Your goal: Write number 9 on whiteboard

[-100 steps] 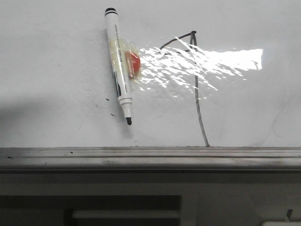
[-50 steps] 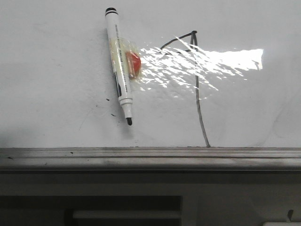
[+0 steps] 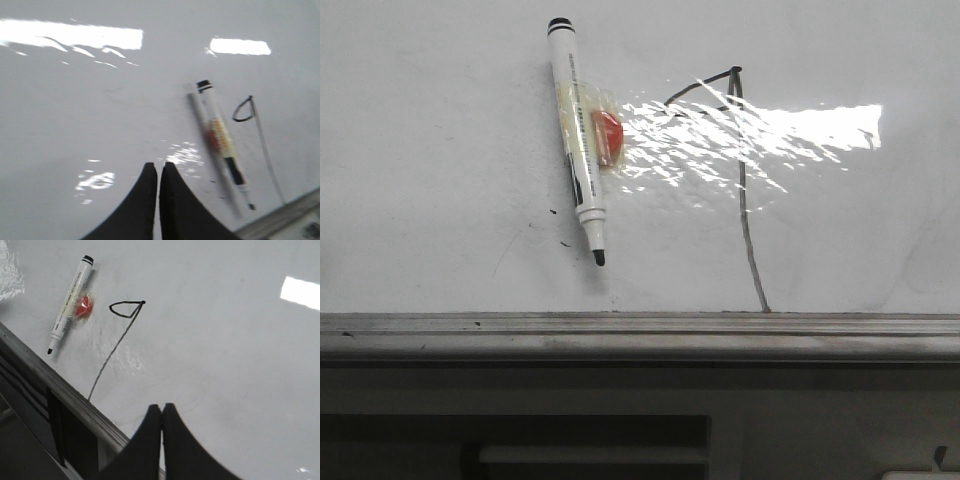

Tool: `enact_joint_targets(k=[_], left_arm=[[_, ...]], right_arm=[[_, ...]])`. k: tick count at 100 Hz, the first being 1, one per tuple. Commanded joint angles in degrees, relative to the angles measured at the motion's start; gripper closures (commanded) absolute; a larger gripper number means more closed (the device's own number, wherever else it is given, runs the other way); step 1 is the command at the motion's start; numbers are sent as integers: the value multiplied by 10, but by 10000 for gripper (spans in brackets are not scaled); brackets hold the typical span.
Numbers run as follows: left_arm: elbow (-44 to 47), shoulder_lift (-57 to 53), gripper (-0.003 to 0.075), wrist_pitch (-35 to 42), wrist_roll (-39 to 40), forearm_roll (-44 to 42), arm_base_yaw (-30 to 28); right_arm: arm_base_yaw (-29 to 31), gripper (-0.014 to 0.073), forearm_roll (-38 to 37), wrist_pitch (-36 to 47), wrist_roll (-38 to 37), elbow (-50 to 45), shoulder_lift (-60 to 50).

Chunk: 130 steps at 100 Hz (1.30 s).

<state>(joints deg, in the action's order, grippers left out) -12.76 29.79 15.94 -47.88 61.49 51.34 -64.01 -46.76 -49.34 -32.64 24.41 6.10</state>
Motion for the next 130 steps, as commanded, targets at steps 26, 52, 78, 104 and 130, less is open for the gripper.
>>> enact_joint_targets(k=[26,52,78,104,130], left_arm=[[133,-132,741,68,231,-385,-197],[139,-234,741,-70,335,-509,-348],[139,-314,741,-308,417,-543,-417],[139,-315,741,-330,417,-535,-417],[139,-315,741,-330,417,-535,-417]], right_arm=[[3,654,-34,28,1,12,9],[3,654,-34,24,1,12,9],[3,654,-34,24,1,12,9],[3,654,-34,20,1,12,9],[3,654,-34,20,1,12,9]])
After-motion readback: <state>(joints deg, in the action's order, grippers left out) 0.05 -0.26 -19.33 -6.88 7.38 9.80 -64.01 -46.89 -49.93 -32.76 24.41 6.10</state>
